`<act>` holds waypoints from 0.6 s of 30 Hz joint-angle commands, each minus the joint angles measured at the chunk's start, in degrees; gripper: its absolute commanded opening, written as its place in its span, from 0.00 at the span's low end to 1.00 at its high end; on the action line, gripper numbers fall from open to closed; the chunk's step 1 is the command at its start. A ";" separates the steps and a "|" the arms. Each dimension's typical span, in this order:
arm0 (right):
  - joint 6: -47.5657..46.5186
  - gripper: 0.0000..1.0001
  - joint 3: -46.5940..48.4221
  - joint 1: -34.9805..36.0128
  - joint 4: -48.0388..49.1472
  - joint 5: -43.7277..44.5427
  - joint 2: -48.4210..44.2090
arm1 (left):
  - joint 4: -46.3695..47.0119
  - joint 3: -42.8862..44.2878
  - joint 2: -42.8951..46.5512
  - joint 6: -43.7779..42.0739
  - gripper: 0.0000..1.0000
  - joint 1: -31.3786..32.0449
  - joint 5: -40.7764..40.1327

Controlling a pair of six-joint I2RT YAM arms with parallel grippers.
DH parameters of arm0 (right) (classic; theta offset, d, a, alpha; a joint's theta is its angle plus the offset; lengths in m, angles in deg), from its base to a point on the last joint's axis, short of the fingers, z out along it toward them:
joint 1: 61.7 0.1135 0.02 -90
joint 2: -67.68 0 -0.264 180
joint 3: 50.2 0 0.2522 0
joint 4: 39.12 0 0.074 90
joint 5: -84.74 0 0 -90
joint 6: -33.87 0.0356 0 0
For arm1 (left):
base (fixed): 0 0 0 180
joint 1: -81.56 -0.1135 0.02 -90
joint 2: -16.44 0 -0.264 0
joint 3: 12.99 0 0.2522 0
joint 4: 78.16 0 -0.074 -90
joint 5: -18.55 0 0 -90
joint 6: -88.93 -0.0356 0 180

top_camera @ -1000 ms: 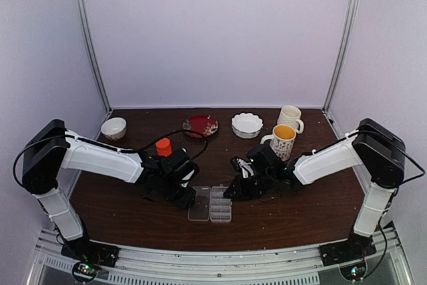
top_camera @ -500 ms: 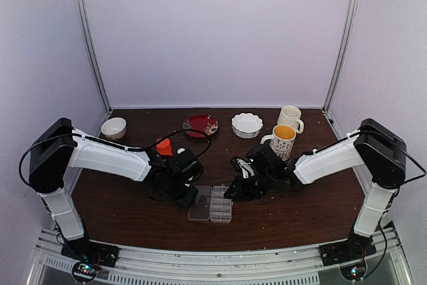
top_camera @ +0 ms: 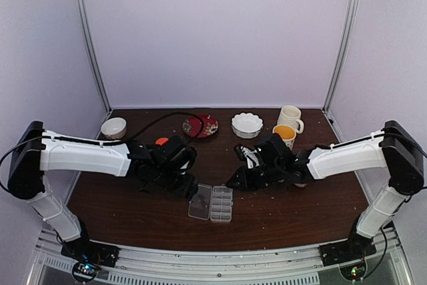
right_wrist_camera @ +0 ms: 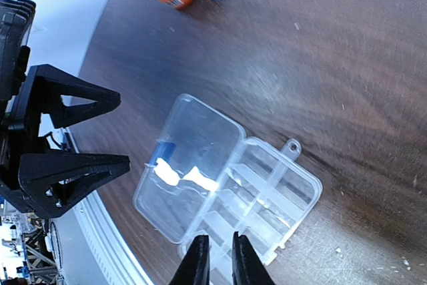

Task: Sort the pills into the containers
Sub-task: Adjust the lid of the pill container at the center of the board, then pick up the pill bottle from the center of the board.

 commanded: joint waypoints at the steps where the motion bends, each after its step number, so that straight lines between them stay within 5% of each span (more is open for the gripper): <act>1: -2.84 0.14 1.41 -0.03 -2.07 3.67 -5.42 | 2.38 -0.24 4.35 0.71 0.72 -0.01 -0.78; 6: -5.47 0.14 3.55 -1.21 -11.22 10.32 -10.76 | 2.45 -0.85 9.09 0.14 0.75 -0.60 -1.71; 12: -7.73 0.18 8.50 -3.39 -23.70 19.07 -16.36 | 0.13 -3.45 18.83 1.95 0.97 -5.84 -3.38; 16: -9.35 0.23 10.35 -4.21 -28.92 25.87 -18.82 | -6.69 -4.89 24.75 2.79 0.98 -7.04 -13.01; 18: -9.66 0.34 10.26 -4.73 -30.23 28.73 -20.08 | -8.22 -6.84 28.25 3.68 0.98 -7.52 -16.89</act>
